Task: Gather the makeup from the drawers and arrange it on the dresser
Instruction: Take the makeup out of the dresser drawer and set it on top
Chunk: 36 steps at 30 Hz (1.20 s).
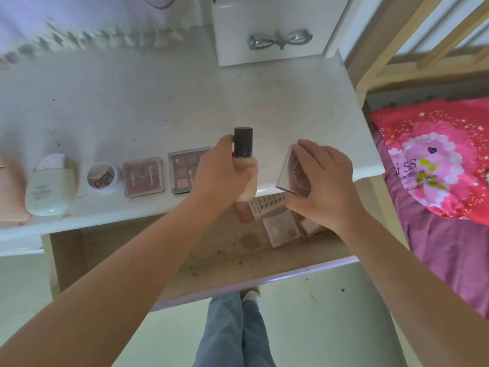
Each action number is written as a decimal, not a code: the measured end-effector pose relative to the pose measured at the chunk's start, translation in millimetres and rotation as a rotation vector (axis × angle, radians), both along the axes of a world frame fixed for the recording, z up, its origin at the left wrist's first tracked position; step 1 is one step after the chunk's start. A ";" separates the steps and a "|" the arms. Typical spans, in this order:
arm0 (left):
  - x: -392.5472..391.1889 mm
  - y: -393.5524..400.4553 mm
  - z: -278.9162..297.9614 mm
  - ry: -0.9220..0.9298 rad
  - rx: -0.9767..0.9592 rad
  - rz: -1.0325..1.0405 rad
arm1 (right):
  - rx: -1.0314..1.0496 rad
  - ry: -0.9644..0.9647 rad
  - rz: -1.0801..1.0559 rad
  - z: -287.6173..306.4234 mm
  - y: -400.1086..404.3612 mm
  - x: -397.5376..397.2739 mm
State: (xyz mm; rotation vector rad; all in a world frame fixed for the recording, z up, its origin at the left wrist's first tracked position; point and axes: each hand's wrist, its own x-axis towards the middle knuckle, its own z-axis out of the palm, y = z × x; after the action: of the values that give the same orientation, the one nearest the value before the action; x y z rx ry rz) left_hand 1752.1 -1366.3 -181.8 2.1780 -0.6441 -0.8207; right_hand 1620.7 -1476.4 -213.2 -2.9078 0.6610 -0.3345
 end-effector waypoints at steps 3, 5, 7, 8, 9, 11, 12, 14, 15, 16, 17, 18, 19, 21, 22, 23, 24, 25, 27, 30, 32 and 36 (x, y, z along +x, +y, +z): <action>17.4 -20.0 -4.6 -0.020 0.070 0.023 | 0.012 0.130 0.019 -1.4 -11.5 20.8; 23.6 -25.0 -7.6 -0.110 0.151 -0.027 | 0.006 0.198 0.062 -3.2 -16.6 31.3; 24.7 -24.0 -5.0 -0.200 0.236 -0.111 | -0.021 0.248 0.107 -5.2 -19.8 40.1; 24.7 -21.3 -3.5 -0.261 0.290 -0.180 | -0.021 0.260 0.124 -6.1 -20.4 43.7; 22.5 -18.1 1.1 -0.320 0.348 -0.233 | -0.011 0.262 0.139 -7.5 -21.3 47.0; 20.8 -12.2 2.0 -0.493 0.480 -0.442 | 0.021 0.279 0.168 -9.0 -23.2 51.9; 21.7 -8.7 1.6 -0.559 0.555 -0.510 | 0.041 0.300 0.183 -8.0 -24.1 53.9; 24.6 -7.4 0.5 -0.609 0.575 -0.529 | 0.091 0.348 0.208 -2.9 -24.1 56.5; 25.3 -6.1 1.7 -0.650 0.556 -0.549 | 0.116 0.379 0.222 -1.4 -24.0 56.9; 24.5 -6.5 1.8 -0.663 0.536 -0.563 | 0.150 0.407 0.230 -1.2 -24.1 55.9; 22.4 -7.3 -0.1 -0.664 0.538 -0.593 | 0.183 0.415 0.237 -1.3 -24.1 54.7; 20.7 -7.8 -0.2 -0.644 0.554 -0.610 | 0.210 0.416 0.245 -0.8 -23.5 53.8; 20.4 -7.7 0.1 -0.602 0.561 -0.601 | 0.234 0.422 0.252 -0.8 -22.8 52.8; 17.2 -7.7 6.5 -0.486 0.558 -0.495 | 0.271 0.461 0.254 0.0 -22.1 50.6; 15.9 -7.8 6.7 -0.439 0.551 -0.438 | 0.284 0.468 0.261 0.1 -22.1 49.5; 13.2 -9.2 6.8 -0.405 0.545 -0.372 | 0.293 0.463 0.272 -0.2 -22.2 48.3; 9.2 -8.7 8.2 -0.411 0.552 -0.329 | 0.294 0.458 0.284 -0.7 -22.4 46.1; 5.7 -5.9 6.8 -0.464 0.539 -0.286 | 0.285 0.461 0.294 -1.8 -23.1 43.7; -3.7 1.2 0.5 -0.645 0.413 -0.161 | 0.265 0.479 0.303 -6.2 -24.5 37.1; -31.5 18.9 -12.1 -0.672 0.215 -0.078 | 0.192 0.241 0.298 -12.9 -23.5 17.9; -57.4 30.3 -23.1 -0.566 0.167 -0.128 | 0.132 -0.070 0.243 -17.6 -21.9 -4.9; -100.0 39.5 -63.2 -0.259 0.574 -0.313 | 0.198 -0.011 0.192 -31.0 -17.3 -57.7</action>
State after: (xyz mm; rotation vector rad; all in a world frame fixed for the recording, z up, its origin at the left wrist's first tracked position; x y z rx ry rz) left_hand 1652.1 -1326.8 -245.0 2.7774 -0.9919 -0.9822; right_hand 1563.0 -1493.7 -244.2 -2.7483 0.3849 -0.2468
